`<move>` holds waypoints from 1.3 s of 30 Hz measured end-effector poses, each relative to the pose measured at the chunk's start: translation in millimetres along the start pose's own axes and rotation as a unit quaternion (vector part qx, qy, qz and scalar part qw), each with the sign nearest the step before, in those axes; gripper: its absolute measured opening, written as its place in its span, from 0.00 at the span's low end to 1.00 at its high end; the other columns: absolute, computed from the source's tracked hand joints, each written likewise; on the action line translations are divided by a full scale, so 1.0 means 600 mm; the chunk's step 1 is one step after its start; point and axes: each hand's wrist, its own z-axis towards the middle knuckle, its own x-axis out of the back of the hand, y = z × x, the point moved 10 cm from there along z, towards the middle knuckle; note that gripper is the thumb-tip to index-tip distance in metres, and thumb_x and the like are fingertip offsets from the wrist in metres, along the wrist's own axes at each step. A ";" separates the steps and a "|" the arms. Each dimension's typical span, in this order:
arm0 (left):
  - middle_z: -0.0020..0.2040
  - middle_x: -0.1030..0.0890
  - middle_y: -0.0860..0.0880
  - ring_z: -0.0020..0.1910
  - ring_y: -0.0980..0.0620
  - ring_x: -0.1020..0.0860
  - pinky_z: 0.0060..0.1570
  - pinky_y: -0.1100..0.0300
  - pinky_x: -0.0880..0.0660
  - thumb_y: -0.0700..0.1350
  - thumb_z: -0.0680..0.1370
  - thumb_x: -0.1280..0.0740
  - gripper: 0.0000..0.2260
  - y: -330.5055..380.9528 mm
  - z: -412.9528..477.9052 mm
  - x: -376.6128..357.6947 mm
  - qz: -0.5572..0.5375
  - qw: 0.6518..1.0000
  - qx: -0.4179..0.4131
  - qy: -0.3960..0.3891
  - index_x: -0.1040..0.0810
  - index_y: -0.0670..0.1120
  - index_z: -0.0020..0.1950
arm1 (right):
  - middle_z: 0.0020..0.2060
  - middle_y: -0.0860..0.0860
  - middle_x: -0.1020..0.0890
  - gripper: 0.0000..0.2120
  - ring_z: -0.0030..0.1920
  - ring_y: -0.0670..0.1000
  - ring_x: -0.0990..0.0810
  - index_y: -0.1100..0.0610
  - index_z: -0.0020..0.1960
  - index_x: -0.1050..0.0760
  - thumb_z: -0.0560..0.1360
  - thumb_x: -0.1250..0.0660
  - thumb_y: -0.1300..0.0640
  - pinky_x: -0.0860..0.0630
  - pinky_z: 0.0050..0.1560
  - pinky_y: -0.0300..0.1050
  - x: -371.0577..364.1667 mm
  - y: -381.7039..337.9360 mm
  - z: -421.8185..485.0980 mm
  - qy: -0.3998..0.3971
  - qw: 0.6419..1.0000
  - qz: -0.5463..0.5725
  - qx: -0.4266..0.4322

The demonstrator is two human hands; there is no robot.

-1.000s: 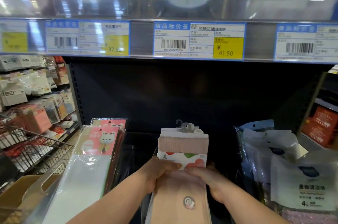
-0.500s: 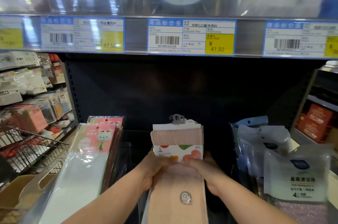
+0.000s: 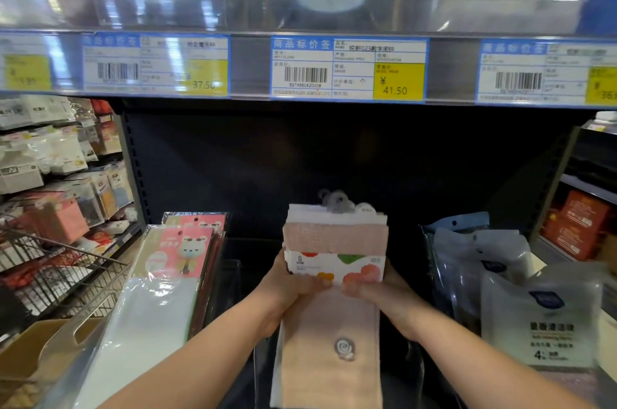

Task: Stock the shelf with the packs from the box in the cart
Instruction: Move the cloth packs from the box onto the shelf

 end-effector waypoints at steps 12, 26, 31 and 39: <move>0.55 0.17 0.46 0.57 0.45 0.20 0.58 0.46 0.23 0.42 0.54 0.22 0.40 -0.041 0.012 0.022 0.039 0.999 -0.003 0.028 0.29 0.50 0.65 | 0.53 0.51 0.18 0.35 0.53 0.47 0.19 0.53 0.66 0.31 0.60 0.24 0.59 0.22 0.45 0.34 0.002 0.016 0.000 -0.036 0.999 -0.029 -0.010; 0.58 0.19 0.41 0.55 0.43 0.18 0.54 0.47 0.21 0.42 0.56 0.18 0.44 -0.029 0.014 0.015 -0.010 0.999 0.032 -0.010 0.35 0.47 0.68 | 0.49 0.57 0.17 0.18 0.53 0.57 0.20 0.59 0.59 0.25 0.72 0.32 0.70 0.24 0.58 0.55 -0.015 0.069 -0.003 0.032 0.988 0.074 -0.129; 0.54 0.17 0.42 0.54 0.44 0.18 0.57 0.47 0.22 0.35 0.69 0.26 0.27 -0.029 0.014 0.023 0.020 0.999 0.028 -0.016 0.29 0.45 0.65 | 0.55 0.50 0.18 0.29 0.56 0.52 0.20 0.50 0.66 0.30 0.68 0.26 0.64 0.27 0.64 0.55 -0.014 0.036 -0.003 0.005 0.997 0.012 -0.082; 0.59 0.20 0.43 0.54 0.47 0.18 0.47 0.57 0.20 0.39 0.65 0.22 0.38 -0.007 0.012 0.012 -0.012 0.999 -0.027 -0.041 0.37 0.55 0.68 | 0.64 0.49 0.25 0.40 0.64 0.52 0.25 0.46 0.73 0.38 0.64 0.34 0.34 0.24 0.58 0.48 -0.002 -0.036 0.015 -0.027 0.997 0.065 -0.010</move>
